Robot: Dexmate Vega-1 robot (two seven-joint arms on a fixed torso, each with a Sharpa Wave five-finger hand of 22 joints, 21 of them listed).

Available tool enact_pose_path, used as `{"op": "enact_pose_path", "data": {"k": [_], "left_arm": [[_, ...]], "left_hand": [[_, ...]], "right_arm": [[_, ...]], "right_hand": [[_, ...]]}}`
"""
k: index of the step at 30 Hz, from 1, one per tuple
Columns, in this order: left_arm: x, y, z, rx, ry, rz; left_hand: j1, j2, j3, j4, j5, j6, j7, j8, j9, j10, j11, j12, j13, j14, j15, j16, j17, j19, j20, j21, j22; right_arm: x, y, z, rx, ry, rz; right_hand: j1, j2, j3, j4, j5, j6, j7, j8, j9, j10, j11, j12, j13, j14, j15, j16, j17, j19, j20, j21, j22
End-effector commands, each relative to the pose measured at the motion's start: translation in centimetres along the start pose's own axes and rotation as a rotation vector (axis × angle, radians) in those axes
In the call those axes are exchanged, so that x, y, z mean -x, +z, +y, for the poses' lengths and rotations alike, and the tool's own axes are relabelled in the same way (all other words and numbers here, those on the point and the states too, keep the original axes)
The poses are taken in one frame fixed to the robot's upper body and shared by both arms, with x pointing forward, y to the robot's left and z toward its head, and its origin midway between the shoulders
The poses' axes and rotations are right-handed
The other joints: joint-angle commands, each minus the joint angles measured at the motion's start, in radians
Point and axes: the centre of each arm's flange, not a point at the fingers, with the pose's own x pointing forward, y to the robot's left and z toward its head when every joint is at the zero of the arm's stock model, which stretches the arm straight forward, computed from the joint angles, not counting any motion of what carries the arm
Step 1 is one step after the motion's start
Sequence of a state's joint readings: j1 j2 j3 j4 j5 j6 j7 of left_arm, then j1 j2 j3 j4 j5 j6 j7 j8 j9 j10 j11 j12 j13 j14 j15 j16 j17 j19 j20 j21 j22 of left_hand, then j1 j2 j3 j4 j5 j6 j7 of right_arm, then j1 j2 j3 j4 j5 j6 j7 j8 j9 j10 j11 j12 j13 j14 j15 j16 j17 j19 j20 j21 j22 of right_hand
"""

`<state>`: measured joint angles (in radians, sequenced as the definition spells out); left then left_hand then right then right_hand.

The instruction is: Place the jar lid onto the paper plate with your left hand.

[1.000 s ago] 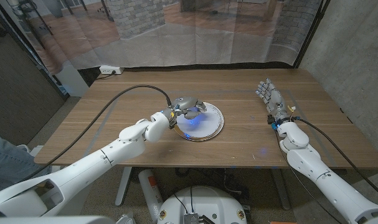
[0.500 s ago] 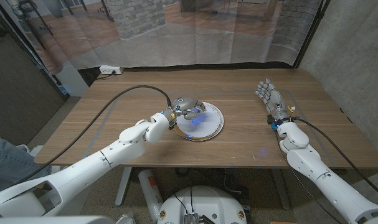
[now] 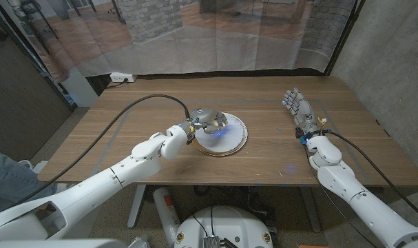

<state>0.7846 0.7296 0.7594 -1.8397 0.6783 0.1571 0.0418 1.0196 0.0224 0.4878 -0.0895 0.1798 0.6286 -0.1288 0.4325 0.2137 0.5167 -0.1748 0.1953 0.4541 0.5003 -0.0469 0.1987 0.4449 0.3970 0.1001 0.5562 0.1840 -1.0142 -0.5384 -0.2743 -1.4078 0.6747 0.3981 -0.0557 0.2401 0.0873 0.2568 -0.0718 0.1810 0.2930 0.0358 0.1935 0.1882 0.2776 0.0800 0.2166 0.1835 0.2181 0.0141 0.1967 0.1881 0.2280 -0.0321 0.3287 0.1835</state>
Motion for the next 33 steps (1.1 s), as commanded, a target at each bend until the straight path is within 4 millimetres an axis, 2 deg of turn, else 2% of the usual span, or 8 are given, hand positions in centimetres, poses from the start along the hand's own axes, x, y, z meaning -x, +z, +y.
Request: {"op": "enact_pose_path", "data": {"k": [1,7,19,22,28,29,33], "left_arm": [[0.5,0.1,0.1,-0.001,0.005,0.016],[0.6,0.2,0.0,0.004,0.008,0.018],[0.5,0.1,0.0,0.025,-0.002,0.015],[0.4,-0.1,0.0,0.034,-0.004,0.015],[0.3,-0.6,0.1,0.046,-0.021,0.024],[0.3,-0.7,0.1,0.046,-0.022,0.027],[0.2,-1.0,0.2,0.063,-0.026,0.029]], "left_hand": [[-0.019,-0.004,-0.008,0.003,-0.004,-0.011,0.001,-0.002,0.000,-0.006,0.002,-0.005,-0.001,-0.007,-0.067,-0.002,0.000,-0.012,0.005,-0.005,0.003],[-0.034,-0.010,-0.016,0.009,-0.006,-0.018,0.000,-0.006,-0.001,-0.018,0.005,-0.007,-0.005,-0.020,-0.064,-0.003,-0.003,-0.021,0.011,-0.010,0.004],[-0.103,-0.035,-0.053,0.034,-0.001,-0.118,-0.006,-0.054,-0.003,-0.094,0.021,-0.012,-0.021,-0.101,-0.034,-0.009,-0.016,-0.084,0.043,-0.044,0.004],[-0.138,-0.040,-0.070,0.050,0.002,-0.166,-0.004,-0.076,-0.002,-0.122,0.033,-0.010,-0.027,-0.142,-0.024,-0.012,-0.021,-0.109,0.056,-0.059,0.005],[-0.176,-0.044,-0.088,0.068,0.005,-0.186,0.003,-0.088,-0.001,-0.153,0.046,-0.009,-0.033,-0.179,-0.009,-0.013,-0.026,-0.140,0.080,-0.077,0.005],[-0.192,-0.046,-0.096,0.075,0.006,-0.191,0.002,-0.091,0.000,-0.170,0.055,-0.011,-0.036,-0.192,-0.005,-0.013,-0.028,-0.150,0.083,-0.084,0.005],[-0.248,-0.053,-0.123,0.104,0.009,-0.229,0.018,-0.111,0.002,-0.197,0.065,-0.007,-0.042,-0.219,0.009,-0.011,-0.035,-0.170,0.099,-0.098,0.005]], "right_arm": [[0.0,0.1,0.0,0.000,0.008,0.000],[0.4,0.1,-0.2,0.000,0.005,0.003],[0.6,0.3,-0.3,0.004,-0.002,0.000],[0.5,0.3,-0.2,0.004,-0.003,0.000],[0.1,0.2,0.1,0.004,-0.001,0.000],[0.1,0.2,0.1,0.004,-0.001,0.001],[-0.1,0.0,0.3,0.003,0.000,0.006]], "right_hand": [[0.005,0.002,0.004,-0.004,-0.003,0.006,0.000,0.006,0.006,0.013,-0.001,0.003,0.006,0.009,0.000,0.000,0.003,0.008,-0.002,-0.006,0.004],[0.006,0.003,0.004,-0.005,-0.003,0.007,-0.001,0.006,0.006,0.016,-0.002,0.004,0.006,0.010,0.000,0.000,0.003,0.009,-0.001,-0.007,0.004],[0.006,0.003,0.005,-0.005,-0.003,0.008,0.000,0.007,0.006,0.017,-0.005,0.004,0.006,0.011,0.002,0.000,0.003,0.010,0.000,-0.010,0.004],[0.006,0.004,0.005,-0.005,-0.003,0.009,-0.001,0.007,0.006,0.018,-0.004,0.005,0.006,0.010,0.001,-0.001,0.003,0.010,-0.001,-0.010,0.004],[0.006,0.004,0.005,-0.005,-0.003,0.009,-0.002,0.007,0.006,0.021,-0.004,0.005,0.006,0.011,0.001,-0.001,0.003,0.011,-0.001,-0.012,0.004],[0.006,0.004,0.005,-0.005,-0.003,0.009,-0.002,0.007,0.006,0.022,-0.002,0.006,0.006,0.011,0.002,-0.001,0.003,0.012,-0.001,-0.012,0.004],[0.006,0.004,0.005,-0.005,-0.003,0.010,-0.004,0.007,0.006,0.022,-0.002,0.005,0.006,0.011,0.001,-0.001,0.003,0.012,0.000,-0.013,0.004]]}}
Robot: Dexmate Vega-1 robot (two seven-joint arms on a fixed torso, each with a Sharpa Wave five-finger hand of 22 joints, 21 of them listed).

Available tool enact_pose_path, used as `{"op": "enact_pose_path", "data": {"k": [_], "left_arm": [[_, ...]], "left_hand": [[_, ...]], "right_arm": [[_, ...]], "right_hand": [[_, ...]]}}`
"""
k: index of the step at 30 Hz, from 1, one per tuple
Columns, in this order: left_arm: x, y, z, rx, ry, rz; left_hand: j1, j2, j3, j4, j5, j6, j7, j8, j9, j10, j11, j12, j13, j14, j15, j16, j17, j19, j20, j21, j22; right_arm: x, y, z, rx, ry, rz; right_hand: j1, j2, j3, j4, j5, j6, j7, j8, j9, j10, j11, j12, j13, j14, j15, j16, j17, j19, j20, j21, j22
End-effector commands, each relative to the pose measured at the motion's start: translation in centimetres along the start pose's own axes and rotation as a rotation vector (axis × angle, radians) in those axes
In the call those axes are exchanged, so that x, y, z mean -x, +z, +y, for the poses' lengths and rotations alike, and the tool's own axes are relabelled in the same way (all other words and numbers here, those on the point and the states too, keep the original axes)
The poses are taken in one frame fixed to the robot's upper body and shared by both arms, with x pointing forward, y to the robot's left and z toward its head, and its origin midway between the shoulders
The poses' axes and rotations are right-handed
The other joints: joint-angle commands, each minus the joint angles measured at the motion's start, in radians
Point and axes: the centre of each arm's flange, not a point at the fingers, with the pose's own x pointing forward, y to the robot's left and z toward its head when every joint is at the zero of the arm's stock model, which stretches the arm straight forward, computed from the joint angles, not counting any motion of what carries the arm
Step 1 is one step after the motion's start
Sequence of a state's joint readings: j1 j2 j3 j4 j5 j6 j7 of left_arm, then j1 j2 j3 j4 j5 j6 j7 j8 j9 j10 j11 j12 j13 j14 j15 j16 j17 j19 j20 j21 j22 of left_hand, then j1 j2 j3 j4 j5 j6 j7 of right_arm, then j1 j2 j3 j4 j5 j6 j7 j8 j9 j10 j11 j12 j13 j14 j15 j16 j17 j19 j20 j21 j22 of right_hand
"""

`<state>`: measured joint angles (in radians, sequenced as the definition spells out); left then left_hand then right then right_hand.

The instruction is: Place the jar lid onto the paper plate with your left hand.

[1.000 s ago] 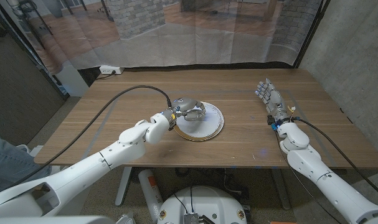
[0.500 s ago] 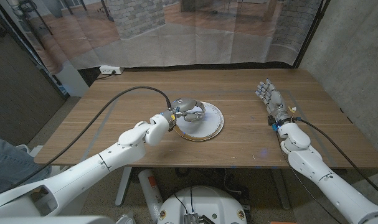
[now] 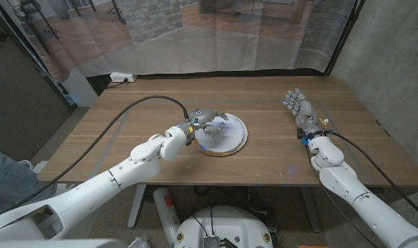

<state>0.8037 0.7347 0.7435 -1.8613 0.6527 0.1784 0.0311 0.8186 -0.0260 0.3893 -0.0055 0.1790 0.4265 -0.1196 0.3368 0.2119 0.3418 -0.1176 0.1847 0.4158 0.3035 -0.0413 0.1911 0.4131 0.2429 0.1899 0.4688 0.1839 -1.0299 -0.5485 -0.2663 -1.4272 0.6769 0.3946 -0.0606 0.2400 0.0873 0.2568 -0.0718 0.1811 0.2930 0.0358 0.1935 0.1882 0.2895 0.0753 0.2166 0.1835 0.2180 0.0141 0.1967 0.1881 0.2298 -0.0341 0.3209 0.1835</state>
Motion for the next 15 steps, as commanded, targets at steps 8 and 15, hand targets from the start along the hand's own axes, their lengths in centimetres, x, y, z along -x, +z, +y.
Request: {"op": "enact_pose_path", "data": {"k": [8,15], "left_arm": [[-0.67,-1.19,0.27,0.044,-0.035,0.018],[-1.00,-1.22,0.29,0.062,-0.039,0.015]], "left_hand": [[-0.119,-0.027,-0.062,0.054,0.016,-0.048,0.017,-0.031,0.006,-0.046,0.018,0.008,-0.012,-0.045,0.013,0.001,-0.013,-0.038,0.020,-0.029,0.005],[-0.211,-0.039,-0.105,0.102,0.023,-0.061,0.028,-0.046,0.007,-0.062,0.031,0.014,-0.021,-0.062,0.019,0.005,-0.021,-0.049,0.024,-0.044,0.007]], "right_arm": [[-0.67,-0.32,0.67,0.001,0.000,0.008],[-0.67,-0.29,0.44,0.003,-0.005,0.009]], "right_hand": [[0.008,0.006,0.007,-0.007,-0.003,0.010,-0.004,0.007,0.006,0.009,0.003,0.005,0.006,0.012,0.000,-0.001,0.003,0.011,0.002,-0.007,0.005],[0.011,0.008,0.009,-0.009,-0.002,0.011,-0.005,0.007,0.006,0.009,0.002,0.004,0.006,0.011,0.002,-0.002,0.002,0.011,0.002,-0.009,0.005]]}}
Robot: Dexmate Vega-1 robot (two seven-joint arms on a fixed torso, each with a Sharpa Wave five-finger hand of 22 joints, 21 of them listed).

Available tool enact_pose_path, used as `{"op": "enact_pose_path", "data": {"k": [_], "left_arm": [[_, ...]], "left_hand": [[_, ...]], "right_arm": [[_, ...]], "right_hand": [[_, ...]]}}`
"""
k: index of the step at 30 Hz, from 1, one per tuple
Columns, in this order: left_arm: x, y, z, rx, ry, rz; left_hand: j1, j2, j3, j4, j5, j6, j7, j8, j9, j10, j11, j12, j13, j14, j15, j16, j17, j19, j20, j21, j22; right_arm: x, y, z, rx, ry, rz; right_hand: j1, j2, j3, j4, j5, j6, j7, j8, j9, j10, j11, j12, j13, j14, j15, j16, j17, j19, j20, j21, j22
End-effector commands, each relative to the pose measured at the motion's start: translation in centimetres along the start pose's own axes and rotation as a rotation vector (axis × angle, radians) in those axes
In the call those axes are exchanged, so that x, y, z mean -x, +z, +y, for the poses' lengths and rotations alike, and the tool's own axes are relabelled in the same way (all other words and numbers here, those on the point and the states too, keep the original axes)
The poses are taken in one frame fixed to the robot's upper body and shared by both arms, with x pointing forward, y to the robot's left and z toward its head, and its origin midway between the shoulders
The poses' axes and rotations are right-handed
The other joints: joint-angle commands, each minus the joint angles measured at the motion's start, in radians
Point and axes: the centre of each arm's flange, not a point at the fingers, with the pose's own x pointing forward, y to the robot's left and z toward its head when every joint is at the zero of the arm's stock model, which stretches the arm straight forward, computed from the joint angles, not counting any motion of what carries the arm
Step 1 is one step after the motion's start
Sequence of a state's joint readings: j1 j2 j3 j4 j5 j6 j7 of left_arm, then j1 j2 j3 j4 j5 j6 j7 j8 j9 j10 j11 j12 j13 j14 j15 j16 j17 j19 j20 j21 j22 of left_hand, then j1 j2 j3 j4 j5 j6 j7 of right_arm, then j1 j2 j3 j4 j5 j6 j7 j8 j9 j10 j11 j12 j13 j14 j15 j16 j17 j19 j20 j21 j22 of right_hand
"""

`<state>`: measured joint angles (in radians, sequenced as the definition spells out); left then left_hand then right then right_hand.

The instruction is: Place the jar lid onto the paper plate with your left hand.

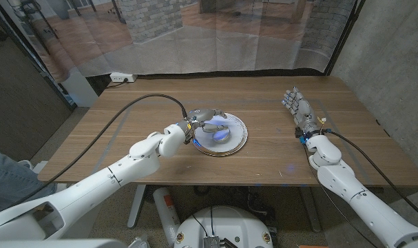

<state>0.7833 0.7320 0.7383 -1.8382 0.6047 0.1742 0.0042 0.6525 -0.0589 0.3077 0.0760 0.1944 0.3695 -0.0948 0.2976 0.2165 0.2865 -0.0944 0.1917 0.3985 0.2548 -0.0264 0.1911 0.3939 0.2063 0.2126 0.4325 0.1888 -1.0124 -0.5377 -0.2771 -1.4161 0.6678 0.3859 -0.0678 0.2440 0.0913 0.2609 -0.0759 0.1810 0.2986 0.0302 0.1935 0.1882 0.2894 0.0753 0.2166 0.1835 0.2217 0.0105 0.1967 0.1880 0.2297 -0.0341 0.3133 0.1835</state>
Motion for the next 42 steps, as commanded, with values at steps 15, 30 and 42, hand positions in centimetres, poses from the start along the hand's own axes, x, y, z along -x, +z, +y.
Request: {"op": "enact_pose_path", "data": {"k": [15,30,42], "left_arm": [[-0.8,-0.2,0.4,0.033,-0.006,0.000],[-0.2,0.4,1.1,0.028,0.024,-0.001],[0.0,0.6,2.1,0.014,0.051,-0.006]], "left_hand": [[-0.080,-0.003,-0.037,0.039,0.013,0.003,0.006,-0.009,0.003,-0.008,0.009,0.011,-0.009,-0.018,0.006,0.008,-0.007,-0.019,0.001,-0.015,0.003],[-0.087,0.016,-0.033,0.045,0.019,0.017,0.005,-0.008,0.002,0.000,0.010,0.017,-0.014,-0.014,0.005,0.012,-0.013,-0.034,0.001,-0.026,0.003],[-0.085,0.023,-0.030,0.044,0.022,0.034,0.003,-0.005,0.001,0.004,0.009,0.020,-0.018,-0.007,0.004,0.015,-0.018,-0.037,0.001,-0.031,0.003]], "right_arm": [[-0.3,0.1,-0.2,0.006,0.000,0.001],[-0.5,0.3,-0.3,0.009,0.007,-0.001],[-0.4,0.8,-0.5,0.015,0.006,-0.007]], "right_hand": [[0.011,0.004,0.007,-0.007,-0.003,0.007,0.004,0.008,0.006,0.010,0.004,0.004,0.006,0.008,0.005,-0.002,0.002,0.013,0.002,-0.005,0.005],[0.013,0.004,0.008,-0.009,-0.003,0.008,0.005,0.008,0.006,0.010,0.004,0.004,0.006,0.007,0.004,-0.003,0.002,0.013,0.002,-0.007,0.005],[0.013,0.005,0.008,-0.009,-0.004,0.009,0.004,0.008,0.006,0.012,0.004,0.004,0.006,0.007,0.004,-0.003,0.002,0.014,0.002,-0.009,0.005]]}}
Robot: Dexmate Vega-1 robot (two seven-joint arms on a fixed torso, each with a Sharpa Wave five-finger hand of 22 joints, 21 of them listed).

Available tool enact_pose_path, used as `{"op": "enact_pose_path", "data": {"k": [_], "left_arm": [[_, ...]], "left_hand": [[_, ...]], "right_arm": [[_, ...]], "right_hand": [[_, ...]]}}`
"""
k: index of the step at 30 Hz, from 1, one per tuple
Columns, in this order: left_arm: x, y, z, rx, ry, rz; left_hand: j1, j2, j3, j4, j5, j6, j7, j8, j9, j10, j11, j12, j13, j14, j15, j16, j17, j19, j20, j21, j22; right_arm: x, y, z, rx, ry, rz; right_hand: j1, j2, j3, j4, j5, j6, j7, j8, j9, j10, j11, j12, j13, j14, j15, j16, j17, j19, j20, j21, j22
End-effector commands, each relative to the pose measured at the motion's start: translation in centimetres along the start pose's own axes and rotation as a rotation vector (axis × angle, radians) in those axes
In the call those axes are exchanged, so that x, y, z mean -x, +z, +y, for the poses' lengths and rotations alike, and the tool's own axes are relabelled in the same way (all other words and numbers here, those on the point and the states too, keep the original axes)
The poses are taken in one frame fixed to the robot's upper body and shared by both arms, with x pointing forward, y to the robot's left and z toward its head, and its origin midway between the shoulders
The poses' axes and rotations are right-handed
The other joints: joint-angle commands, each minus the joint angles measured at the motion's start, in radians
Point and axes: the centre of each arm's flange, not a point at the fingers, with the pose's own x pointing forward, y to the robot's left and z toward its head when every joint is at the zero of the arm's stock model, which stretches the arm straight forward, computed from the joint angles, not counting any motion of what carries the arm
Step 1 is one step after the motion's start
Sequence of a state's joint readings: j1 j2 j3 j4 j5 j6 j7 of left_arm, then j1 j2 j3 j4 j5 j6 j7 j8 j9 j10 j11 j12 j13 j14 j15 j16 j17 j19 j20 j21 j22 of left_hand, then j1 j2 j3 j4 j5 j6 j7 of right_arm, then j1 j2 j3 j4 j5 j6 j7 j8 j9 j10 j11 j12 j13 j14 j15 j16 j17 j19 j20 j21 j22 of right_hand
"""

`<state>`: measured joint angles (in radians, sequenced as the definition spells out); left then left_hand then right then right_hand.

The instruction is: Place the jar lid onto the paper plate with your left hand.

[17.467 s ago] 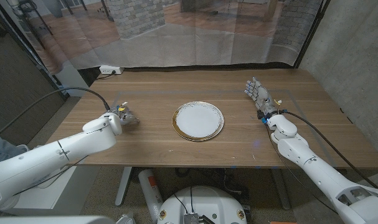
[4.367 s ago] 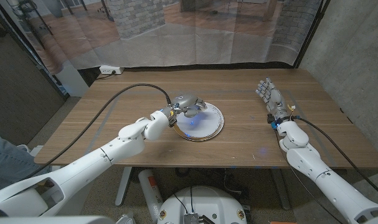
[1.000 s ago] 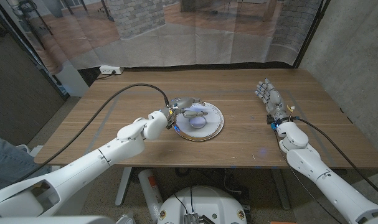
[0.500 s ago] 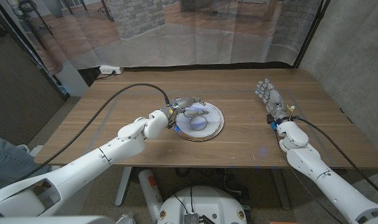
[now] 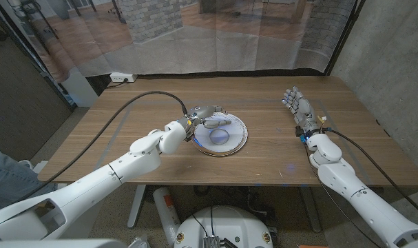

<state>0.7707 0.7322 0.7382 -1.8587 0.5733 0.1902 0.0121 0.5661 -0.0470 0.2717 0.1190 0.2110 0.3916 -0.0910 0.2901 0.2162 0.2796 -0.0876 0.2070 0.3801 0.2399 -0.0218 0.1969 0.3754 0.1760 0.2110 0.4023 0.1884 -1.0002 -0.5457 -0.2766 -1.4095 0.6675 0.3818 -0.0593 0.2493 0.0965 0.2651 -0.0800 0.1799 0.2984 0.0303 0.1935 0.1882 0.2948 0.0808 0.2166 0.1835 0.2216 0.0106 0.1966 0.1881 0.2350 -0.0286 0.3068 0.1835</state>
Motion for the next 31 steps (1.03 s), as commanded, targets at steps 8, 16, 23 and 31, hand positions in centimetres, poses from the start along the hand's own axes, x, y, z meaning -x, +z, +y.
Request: {"op": "enact_pose_path", "data": {"k": [8,16,23,31], "left_arm": [[0.3,0.4,1.9,-0.026,0.050,-0.017],[0.3,0.8,2.8,-0.038,0.069,-0.031],[0.3,1.1,3.1,-0.043,0.082,-0.041],[0.3,1.1,3.1,-0.041,0.083,-0.043]], "left_hand": [[0.003,0.015,0.007,0.000,0.007,0.014,-0.002,0.001,0.001,0.014,0.001,0.006,-0.002,0.011,-0.001,0.011,-0.004,-0.010,0.002,-0.004,0.004],[0.004,0.019,0.009,-0.001,0.008,0.020,-0.004,0.002,0.001,0.017,-0.001,0.007,-0.005,0.012,-0.001,0.011,-0.007,-0.013,0.002,-0.008,0.004],[0.004,0.021,0.009,-0.002,0.008,0.027,-0.006,0.003,0.000,0.017,-0.001,0.007,-0.007,0.013,-0.001,0.011,-0.010,-0.015,0.002,-0.011,0.004],[0.005,0.023,0.010,-0.003,0.009,0.032,-0.007,0.003,-0.001,0.021,0.001,0.009,-0.009,0.017,-0.003,0.013,-0.014,-0.017,0.003,-0.014,0.004]], "right_arm": [[0.0,0.4,0.0,0.003,-0.001,-0.007],[0.0,0.4,0.0,0.001,-0.004,-0.009],[0.0,0.4,0.0,0.000,-0.008,-0.010],[-0.1,0.4,0.1,0.000,-0.008,-0.009]], "right_hand": [[0.008,0.000,0.004,-0.006,-0.003,0.009,0.005,0.008,0.006,0.005,-0.001,0.003,0.006,0.007,0.003,-0.003,0.002,0.009,-0.003,-0.005,0.005],[0.009,0.001,0.005,-0.006,-0.003,0.009,0.004,0.008,0.006,0.006,-0.001,0.004,0.006,0.008,0.004,-0.003,0.002,0.009,-0.003,-0.006,0.005],[0.009,0.002,0.006,-0.006,-0.003,0.010,0.004,0.008,0.006,0.006,-0.002,0.003,0.006,0.009,0.003,-0.003,0.002,0.011,-0.004,-0.007,0.005],[0.010,0.002,0.006,-0.006,-0.003,0.011,0.004,0.008,0.006,0.007,-0.001,0.003,0.006,0.009,0.003,-0.002,0.002,0.011,-0.003,-0.009,0.006]]}}
